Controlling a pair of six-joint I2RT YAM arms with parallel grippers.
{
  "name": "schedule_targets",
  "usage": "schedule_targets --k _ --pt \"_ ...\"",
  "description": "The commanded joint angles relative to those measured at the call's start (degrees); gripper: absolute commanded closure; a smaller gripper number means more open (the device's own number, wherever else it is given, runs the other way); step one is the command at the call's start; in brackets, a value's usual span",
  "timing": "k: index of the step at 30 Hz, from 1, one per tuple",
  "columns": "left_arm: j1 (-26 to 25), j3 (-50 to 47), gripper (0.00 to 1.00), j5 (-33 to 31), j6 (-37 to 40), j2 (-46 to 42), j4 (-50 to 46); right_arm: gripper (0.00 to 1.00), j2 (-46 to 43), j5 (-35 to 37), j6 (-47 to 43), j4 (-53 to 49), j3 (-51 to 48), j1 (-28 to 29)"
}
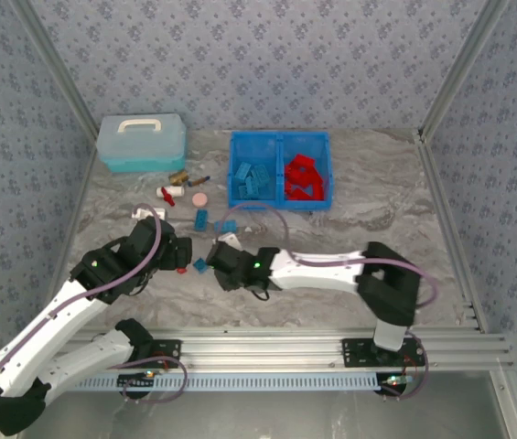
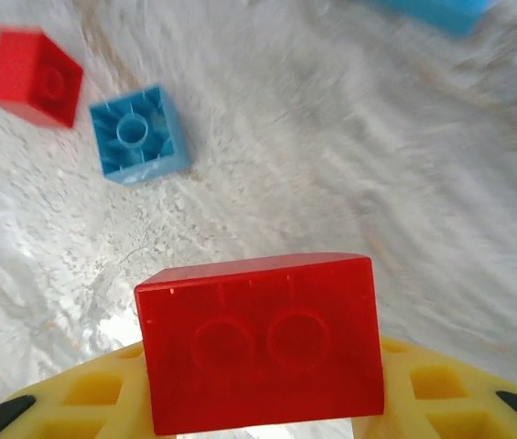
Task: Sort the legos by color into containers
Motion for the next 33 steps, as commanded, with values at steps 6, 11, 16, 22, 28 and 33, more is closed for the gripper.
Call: schedule_targets --k 6,11,16,22,28,33 --pt "0.3 0.7 0.01 2.2 -0.3 -0.1 3.3 0.66 -20.7 8.1 -6.6 -5.5 -4.7 -14.2" --pt "0.4 -0.4 0.01 7.0 -0.3 2.2 4.2 0.67 -15.1 -3.9 -12.5 -0.4 -0.9 -36.6" --pt "0.5 -1.6 0.01 11.4 -0.9 5.5 3.7 0.66 2.6 -11.6 -15.6 -3.6 15.5 -45.7" --pt "0.7 -3.2 0.01 14.4 -1.2 11.2 4.3 0.4 14.7 -11.5 -15.0 -10.5 31.3 -47.5" --pt "0.7 -3.0 0.01 17.8 1.1 21.6 7.3 0.21 8.1 -11.2 -15.0 -12.0 31.6 -47.5" --pt "0.8 -2.6 0.05 17.7 4.7 29.9 11.6 0.17 -4.7 -14.4 -15.8 -12.0 23.8 -46.2"
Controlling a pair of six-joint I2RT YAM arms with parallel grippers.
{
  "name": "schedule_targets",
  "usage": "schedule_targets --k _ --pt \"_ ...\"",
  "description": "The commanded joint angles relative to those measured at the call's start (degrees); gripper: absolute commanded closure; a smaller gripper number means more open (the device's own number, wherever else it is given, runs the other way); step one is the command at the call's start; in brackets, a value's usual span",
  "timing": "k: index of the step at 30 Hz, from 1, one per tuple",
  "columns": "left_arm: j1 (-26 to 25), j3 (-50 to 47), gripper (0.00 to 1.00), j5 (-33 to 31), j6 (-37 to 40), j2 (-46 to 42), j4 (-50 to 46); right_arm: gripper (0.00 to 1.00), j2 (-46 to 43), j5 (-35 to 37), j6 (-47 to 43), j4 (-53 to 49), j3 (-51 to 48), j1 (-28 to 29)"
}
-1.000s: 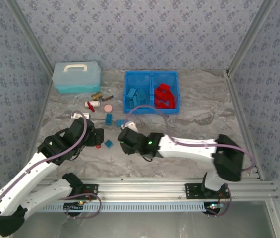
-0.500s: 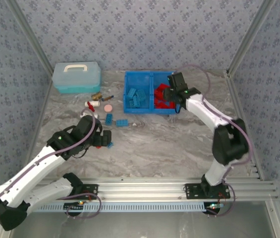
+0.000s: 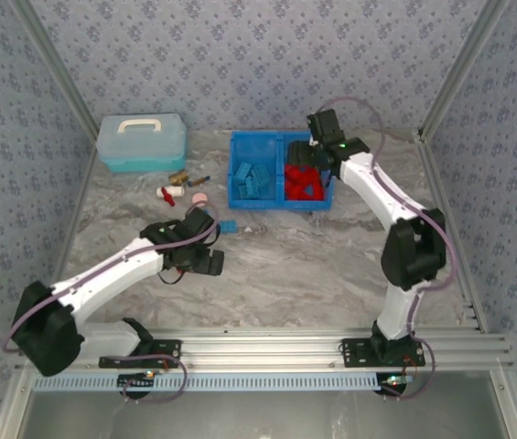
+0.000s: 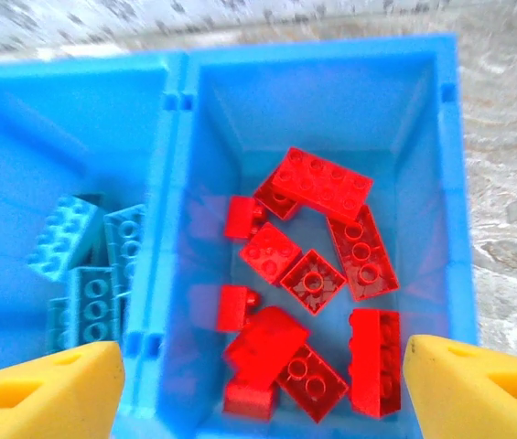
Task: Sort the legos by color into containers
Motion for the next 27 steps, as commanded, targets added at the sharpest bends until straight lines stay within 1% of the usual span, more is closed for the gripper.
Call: schedule_targets --k 1,3,7,11,14,17,20,23,27 --pt "0.3 0.4 0.07 0.6 3.7 4.5 3.8 0.16 -12.7 -3.7 -1.3 -1.0 -6.1 1.2" --pt "0.3 0.7 0.1 -0.4 5.0 7.6 5.4 0.14 -19.0 -4.9 -1.6 0.2 -11.2 2.6" --pt "0.3 0.8 0.14 -2.3 6.9 13.7 8.6 0.09 -30.1 -4.2 -0.6 0.7 -19.6 5.0" --pt "0.3 1.5 0.19 -4.1 6.3 18.8 9.5 0.07 -37.7 -4.0 1.3 0.2 -24.6 6.1" --pt "0.3 1.0 0.3 -4.1 5.2 20.5 9.9 0.05 -41.6 -3.7 2.1 -0.9 -25.5 6.5" --pt "0.3 -0.6 0.44 -3.6 3.8 19.5 10.4 0.04 -43.4 -3.3 2.5 -2.0 -25.4 6.8" --pt "0.3 -2.0 0.57 -2.2 2.4 16.7 10.9 0.04 -44.5 -2.8 3.4 -2.4 -24.9 6.9" --pt "0.2 -1.2 0.65 0.8 1.8 12.2 11.4 0.03 -45.6 -2.1 4.1 -2.4 -24.7 7.1" --pt "-0.2 6.4 0.69 3.7 2.6 7.2 12.7 0.03 -48.1 -1.6 6.2 -2.4 -25.5 8.0"
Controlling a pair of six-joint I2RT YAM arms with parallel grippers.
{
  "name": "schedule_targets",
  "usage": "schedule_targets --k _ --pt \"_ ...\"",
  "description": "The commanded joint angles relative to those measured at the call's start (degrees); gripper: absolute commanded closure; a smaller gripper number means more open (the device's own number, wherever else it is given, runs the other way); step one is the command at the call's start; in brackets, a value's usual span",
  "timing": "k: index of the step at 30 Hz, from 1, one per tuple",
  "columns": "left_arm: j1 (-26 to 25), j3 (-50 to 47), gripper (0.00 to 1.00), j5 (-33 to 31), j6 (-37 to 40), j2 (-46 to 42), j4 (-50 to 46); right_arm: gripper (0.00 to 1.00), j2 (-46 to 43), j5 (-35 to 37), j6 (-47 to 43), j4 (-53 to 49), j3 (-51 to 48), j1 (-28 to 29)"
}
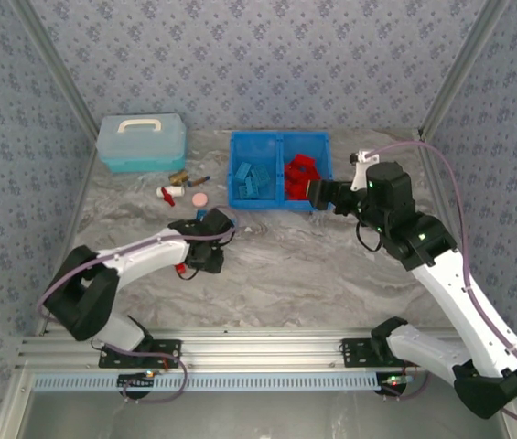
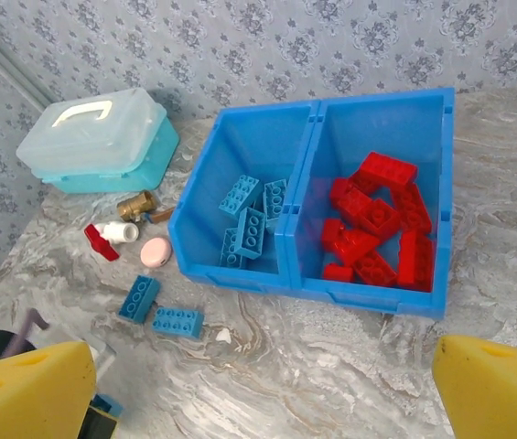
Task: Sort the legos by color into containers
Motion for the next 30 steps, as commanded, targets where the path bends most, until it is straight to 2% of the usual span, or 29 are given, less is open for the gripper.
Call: schedule_targets --k 1,3,6,10,15,20,25,28,30 --pt "-0.3 9.1 0.69 2.5 0.4 -4.2 2.8 0.02 -3.3 1.3 3.2 -1.1 -1.6 1.3" --pt "-0.3 15.4 0.69 1.6 2.0 -2.1 3.2 0.02 -5.3 1.3 4.9 -1.0 -4.1 2.2" --pt "-0.2 27.7 0.69 -1.3 5.3 5.9 2.5 0.02 -8.2 2.5 7.3 -1.1 -7.5 4.3" --pt "1.3 44.4 0.69 -5.0 8.5 20.6 1.6 0.01 -11.5 4.7 9.6 -4.1 -10.7 7.1" --pt "3.3 62.7 0.69 -6.0 8.7 37.0 -0.5 0.0 -14.9 7.4 10.9 -8.5 -10.6 9.7" --pt "3.5 73.9 0.57 -7.3 9.1 46.2 -3.2 0.0 -17.0 9.3 11.5 -11.0 -10.2 11.0" --pt "3.4 76.0 0.33 -5.8 9.1 44.3 -5.9 0.0 -17.2 9.5 11.5 -10.7 -9.9 11.4" --pt "3.4 71.6 0.3 -4.6 8.9 37.8 -4.9 0.0 -16.9 9.6 11.4 -9.8 -9.9 11.5" --pt "3.3 65.3 0.3 -4.2 8.6 31.0 -3.3 0.0 -16.6 9.5 11.3 -9.3 -9.8 11.6"
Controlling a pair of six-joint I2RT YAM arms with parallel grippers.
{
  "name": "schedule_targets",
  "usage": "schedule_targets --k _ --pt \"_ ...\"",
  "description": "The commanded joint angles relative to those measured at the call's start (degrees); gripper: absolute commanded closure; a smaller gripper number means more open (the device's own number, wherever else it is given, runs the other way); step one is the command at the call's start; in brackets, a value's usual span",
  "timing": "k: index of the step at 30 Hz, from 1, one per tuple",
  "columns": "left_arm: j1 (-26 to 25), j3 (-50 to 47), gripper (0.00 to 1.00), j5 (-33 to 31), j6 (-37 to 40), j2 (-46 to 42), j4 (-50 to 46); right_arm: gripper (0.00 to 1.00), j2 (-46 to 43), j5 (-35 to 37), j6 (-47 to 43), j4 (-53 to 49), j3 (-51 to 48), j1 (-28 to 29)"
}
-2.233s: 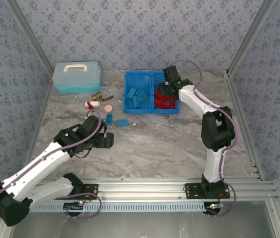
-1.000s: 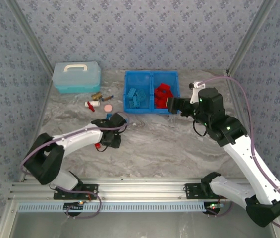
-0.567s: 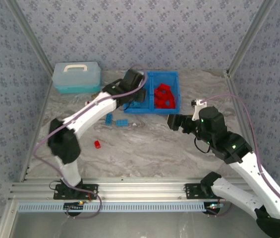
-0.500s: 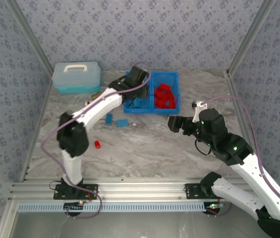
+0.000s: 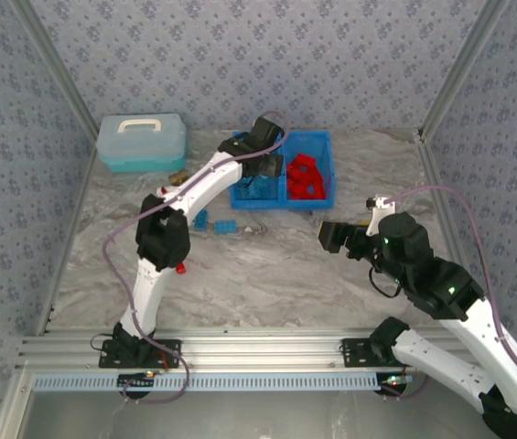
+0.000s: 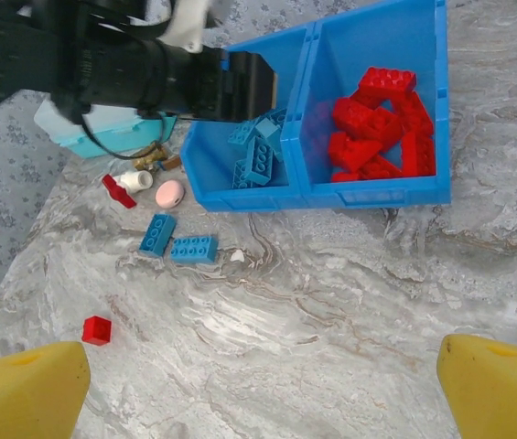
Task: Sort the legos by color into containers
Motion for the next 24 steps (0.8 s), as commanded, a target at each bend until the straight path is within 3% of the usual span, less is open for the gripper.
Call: schedule_targets --k 1,6,11,17,24 --pt "-0.3 -7.7 0.3 1.0 -0.1 -14.6 1.7 0.0 0.3 1.4 0.9 0.0 0.8 0.5" --pt "1.4 -30.0 0.29 -1.6 -0.9 -32.3 5.7 0.0 1.0 0.5 1.2 1.5 -0.8 0.8" --pt "6.7 -46.3 0.3 0.5 -2.6 -41.1 6.6 0.0 2.3 -0.3 1.5 3.5 -2.2 1.0" --pt "11.7 -53.8 0.29 7.1 -3.3 -37.5 9.6 0.0 4.9 -1.9 1.6 4.5 -2.3 1.3" --pt "14.3 -52.0 0.28 9.8 -2.8 -26.7 12.9 0.0 4.7 -0.9 2.3 2.7 -2.0 2.3"
